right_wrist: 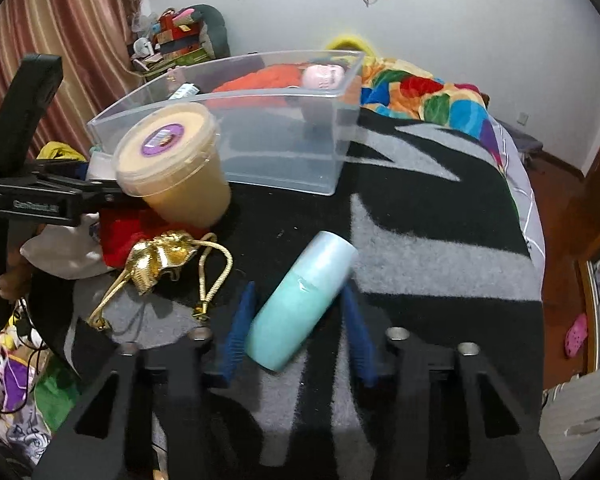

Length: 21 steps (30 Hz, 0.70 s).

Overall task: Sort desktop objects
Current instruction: 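Grasp the white round container with the left gripper while the right grasps the mint-green tube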

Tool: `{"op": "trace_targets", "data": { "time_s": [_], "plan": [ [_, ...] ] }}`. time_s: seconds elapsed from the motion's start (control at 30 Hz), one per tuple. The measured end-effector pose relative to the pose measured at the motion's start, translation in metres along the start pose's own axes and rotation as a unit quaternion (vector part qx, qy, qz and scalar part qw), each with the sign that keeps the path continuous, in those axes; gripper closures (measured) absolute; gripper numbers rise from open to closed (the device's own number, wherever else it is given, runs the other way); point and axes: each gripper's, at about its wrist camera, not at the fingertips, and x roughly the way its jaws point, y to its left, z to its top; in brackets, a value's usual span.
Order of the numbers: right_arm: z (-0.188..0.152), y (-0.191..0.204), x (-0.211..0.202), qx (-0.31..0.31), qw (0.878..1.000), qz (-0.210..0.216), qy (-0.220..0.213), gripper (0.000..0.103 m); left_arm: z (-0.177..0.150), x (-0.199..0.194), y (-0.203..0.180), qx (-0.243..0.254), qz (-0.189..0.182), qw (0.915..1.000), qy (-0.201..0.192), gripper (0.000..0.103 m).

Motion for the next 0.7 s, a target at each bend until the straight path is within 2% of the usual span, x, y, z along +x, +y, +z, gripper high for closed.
{"op": "trace_targets", "data": {
  "time_s": [0.07,0.1,0.13,0.7],
  "plan": [
    [0.001,0.003,-0.003,-0.009,1.000,-0.002,-0.006,0.081,-0.003,-0.002,-0.002,0.008,0.014,0.9998,-0.011,0.028],
    [0.002,0.004,-0.003,-0.010,1.000,-0.002,-0.007,0.081,-0.005,-0.004,-0.002,0.011,0.013,0.9998,-0.014,0.034],
    [0.002,0.004,-0.004,-0.011,1.000,-0.001,-0.008,0.081,-0.006,-0.006,-0.002,0.010,0.010,0.9997,-0.017,0.035],
    [0.024,0.005,-0.036,-0.009,0.998,0.003,-0.055,0.081,-0.020,-0.052,0.018,-0.008,0.025,0.9968,-0.076,0.037]
  ]
}}
